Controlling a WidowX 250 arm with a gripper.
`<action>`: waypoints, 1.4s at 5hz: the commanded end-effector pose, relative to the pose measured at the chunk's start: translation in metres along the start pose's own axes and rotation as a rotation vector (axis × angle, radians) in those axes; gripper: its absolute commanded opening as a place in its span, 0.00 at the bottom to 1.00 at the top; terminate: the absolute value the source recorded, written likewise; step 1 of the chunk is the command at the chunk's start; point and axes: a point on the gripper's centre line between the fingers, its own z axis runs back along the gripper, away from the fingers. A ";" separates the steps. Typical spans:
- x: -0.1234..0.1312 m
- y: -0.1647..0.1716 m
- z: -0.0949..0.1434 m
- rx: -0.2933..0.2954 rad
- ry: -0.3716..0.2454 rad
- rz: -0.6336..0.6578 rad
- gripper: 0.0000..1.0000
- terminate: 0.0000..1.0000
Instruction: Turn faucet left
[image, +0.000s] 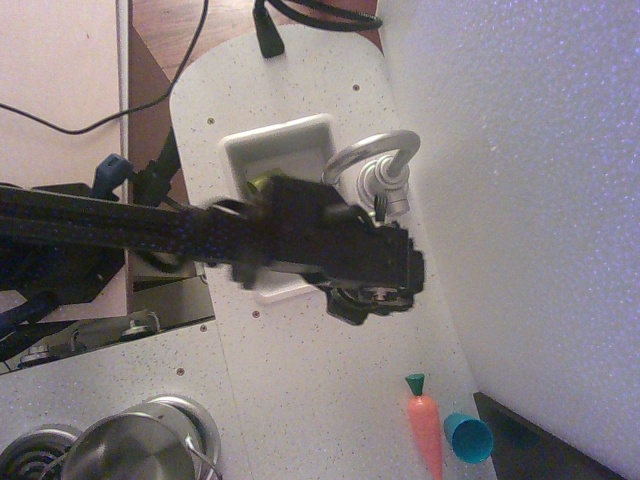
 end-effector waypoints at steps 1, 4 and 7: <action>-0.041 -0.009 0.025 0.105 0.037 0.070 1.00 0.00; -0.076 -0.023 0.046 0.184 -0.095 0.019 1.00 0.00; -0.102 -0.025 0.046 -0.028 -0.262 -0.044 1.00 0.00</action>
